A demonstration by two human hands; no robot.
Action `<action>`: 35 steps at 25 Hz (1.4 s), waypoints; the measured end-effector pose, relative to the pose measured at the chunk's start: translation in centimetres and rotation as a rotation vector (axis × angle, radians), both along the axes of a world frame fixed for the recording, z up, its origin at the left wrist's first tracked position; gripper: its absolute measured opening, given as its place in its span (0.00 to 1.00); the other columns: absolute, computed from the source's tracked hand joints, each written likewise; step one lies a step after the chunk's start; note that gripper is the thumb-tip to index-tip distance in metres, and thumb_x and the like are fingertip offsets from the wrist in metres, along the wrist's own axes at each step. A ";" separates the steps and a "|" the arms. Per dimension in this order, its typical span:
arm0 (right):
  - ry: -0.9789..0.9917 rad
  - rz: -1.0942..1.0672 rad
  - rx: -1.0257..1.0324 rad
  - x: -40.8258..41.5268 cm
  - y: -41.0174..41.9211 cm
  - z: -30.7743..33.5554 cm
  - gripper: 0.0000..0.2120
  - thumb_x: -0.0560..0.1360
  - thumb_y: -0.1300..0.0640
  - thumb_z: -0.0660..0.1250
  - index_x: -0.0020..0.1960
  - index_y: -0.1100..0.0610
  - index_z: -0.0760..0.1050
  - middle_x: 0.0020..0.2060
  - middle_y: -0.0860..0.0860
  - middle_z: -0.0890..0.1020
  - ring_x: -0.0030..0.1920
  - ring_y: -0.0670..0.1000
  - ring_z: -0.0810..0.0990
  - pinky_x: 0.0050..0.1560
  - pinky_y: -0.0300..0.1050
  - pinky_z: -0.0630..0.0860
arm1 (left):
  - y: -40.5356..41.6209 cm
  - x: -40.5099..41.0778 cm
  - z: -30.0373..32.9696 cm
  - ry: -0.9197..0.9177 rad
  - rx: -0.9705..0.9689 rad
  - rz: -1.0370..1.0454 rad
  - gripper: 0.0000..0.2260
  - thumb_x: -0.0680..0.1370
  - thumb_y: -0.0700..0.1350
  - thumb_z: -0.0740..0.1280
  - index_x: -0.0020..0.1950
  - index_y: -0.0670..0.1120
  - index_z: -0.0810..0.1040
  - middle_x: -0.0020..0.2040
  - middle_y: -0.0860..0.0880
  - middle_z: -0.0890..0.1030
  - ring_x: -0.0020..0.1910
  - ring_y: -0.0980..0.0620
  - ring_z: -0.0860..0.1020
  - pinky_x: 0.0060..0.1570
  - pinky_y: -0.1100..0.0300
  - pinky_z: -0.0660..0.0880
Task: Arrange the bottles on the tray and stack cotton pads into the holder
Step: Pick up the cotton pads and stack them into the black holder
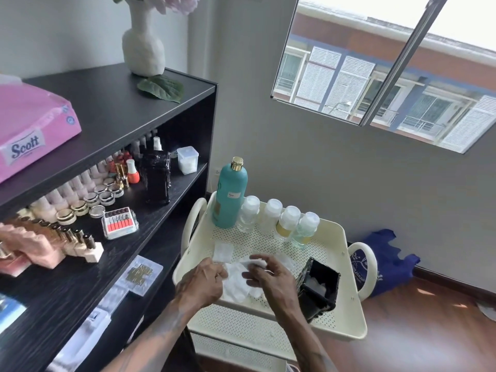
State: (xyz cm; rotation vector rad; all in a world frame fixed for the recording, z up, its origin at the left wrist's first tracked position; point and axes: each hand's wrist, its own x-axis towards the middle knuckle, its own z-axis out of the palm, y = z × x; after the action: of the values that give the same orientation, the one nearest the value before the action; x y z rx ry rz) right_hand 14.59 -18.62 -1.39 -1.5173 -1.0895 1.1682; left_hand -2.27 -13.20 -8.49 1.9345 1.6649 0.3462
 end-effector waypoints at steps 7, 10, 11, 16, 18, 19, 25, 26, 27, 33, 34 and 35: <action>0.116 0.141 -0.018 1.5 -4.1 3.4 0.10 0.82 0.57 0.60 0.56 0.52 0.80 0.46 0.56 0.84 0.43 0.51 0.83 0.46 0.44 0.80 | 0.3 -0.2 -0.6 0.004 0.021 -0.007 0.13 0.79 0.46 0.59 0.56 0.58 0.80 0.61 0.56 0.74 0.54 0.54 0.78 0.51 0.57 0.76; 0.095 0.181 0.019 4.1 -6.4 5.2 0.05 0.78 0.55 0.68 0.53 0.49 0.79 0.42 0.49 0.84 0.41 0.48 0.82 0.44 0.40 0.79 | 0.6 -0.2 -1.4 0.003 0.035 -0.030 0.13 0.79 0.46 0.59 0.54 0.59 0.80 0.59 0.56 0.76 0.49 0.57 0.76 0.45 0.61 0.73; 0.093 0.160 0.039 5.2 -7.0 5.8 0.05 0.76 0.54 0.70 0.52 0.49 0.79 0.42 0.50 0.84 0.40 0.48 0.82 0.41 0.39 0.78 | 0.7 -0.2 -1.5 0.004 0.041 -0.040 0.13 0.79 0.46 0.59 0.54 0.59 0.80 0.59 0.56 0.76 0.49 0.57 0.76 0.42 0.62 0.71; 0.029 -0.069 0.127 10.6 -8.0 7.8 0.08 0.71 0.54 0.72 0.50 0.51 0.84 0.41 0.52 0.85 0.34 0.49 0.81 0.40 0.35 0.77 | 0.7 -0.3 -1.7 -0.010 0.057 -0.043 0.12 0.79 0.46 0.60 0.54 0.58 0.81 0.60 0.54 0.77 0.53 0.55 0.78 0.44 0.63 0.70; -0.023 -0.109 0.175 11.7 -7.5 8.0 0.08 0.72 0.55 0.72 0.50 0.51 0.83 0.40 0.51 0.85 0.35 0.48 0.81 0.39 0.35 0.78 | 0.6 -0.3 -1.6 -0.012 0.062 -0.043 0.12 0.79 0.46 0.60 0.54 0.58 0.81 0.60 0.54 0.77 0.54 0.55 0.78 0.46 0.63 0.71; -0.095 -0.131 0.217 12.0 -7.0 8.0 0.05 0.72 0.56 0.73 0.48 0.52 0.82 0.39 0.50 0.84 0.34 0.48 0.81 0.37 0.36 0.79 | 0.6 -0.2 -1.5 -0.009 0.066 -0.044 0.12 0.80 0.46 0.60 0.54 0.58 0.81 0.60 0.54 0.77 0.55 0.54 0.78 0.46 0.63 0.71; -0.280 -0.077 0.167 11.8 -4.1 6.6 0.09 0.72 0.57 0.74 0.46 0.58 0.76 0.33 0.58 0.78 0.31 0.56 0.82 0.32 0.49 0.81 | 0.4 -0.5 -1.3 -0.012 0.038 -0.003 0.11 0.79 0.48 0.60 0.51 0.61 0.81 0.57 0.56 0.78 0.49 0.56 0.79 0.46 0.59 0.75; -0.257 -0.080 0.151 11.6 -4.0 6.5 0.09 0.71 0.56 0.75 0.46 0.58 0.77 0.33 0.57 0.79 0.31 0.55 0.82 0.34 0.50 0.82 | 0.3 -0.5 -1.4 -0.013 0.037 0.001 0.11 0.79 0.48 0.60 0.50 0.61 0.81 0.56 0.57 0.78 0.48 0.56 0.79 0.45 0.59 0.75; -0.245 -0.092 0.153 11.4 -3.7 6.5 0.09 0.70 0.55 0.75 0.47 0.57 0.78 0.33 0.55 0.80 0.32 0.53 0.82 0.35 0.50 0.83 | 0.3 -0.4 -1.5 -0.013 0.038 -0.001 0.11 0.79 0.48 0.60 0.50 0.61 0.81 0.56 0.57 0.78 0.48 0.57 0.79 0.44 0.60 0.75; -0.356 0.236 0.184 6.2 -0.1 7.5 0.08 0.73 0.49 0.73 0.48 0.50 0.78 0.32 0.48 0.79 0.30 0.47 0.80 0.33 0.45 0.78 | 0.5 -0.3 -1.0 0.006 0.040 -0.026 0.11 0.80 0.46 0.60 0.52 0.58 0.81 0.58 0.55 0.78 0.49 0.56 0.80 0.45 0.60 0.75; -0.468 0.281 0.159 5.1 0.3 7.2 0.08 0.74 0.49 0.72 0.48 0.51 0.77 0.33 0.48 0.79 0.29 0.46 0.80 0.32 0.44 0.78 | 0.5 -0.4 -1.1 0.003 0.040 -0.021 0.11 0.79 0.46 0.60 0.52 0.58 0.81 0.58 0.55 0.78 0.49 0.56 0.80 0.45 0.61 0.75; -0.519 0.293 0.138 4.4 0.6 6.8 0.09 0.75 0.49 0.71 0.47 0.53 0.75 0.32 0.48 0.80 0.29 0.45 0.80 0.31 0.44 0.78 | 0.4 -0.4 -1.1 0.000 0.040 -0.015 0.11 0.79 0.46 0.60 0.52 0.58 0.81 0.58 0.56 0.78 0.48 0.57 0.80 0.42 0.63 0.74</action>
State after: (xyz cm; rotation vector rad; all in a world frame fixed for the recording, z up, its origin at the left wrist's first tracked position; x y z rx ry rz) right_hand 18.99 -17.98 5.44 -1.6315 -1.7513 0.8774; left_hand -2.66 -12.83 -9.60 1.9751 1.6541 0.3759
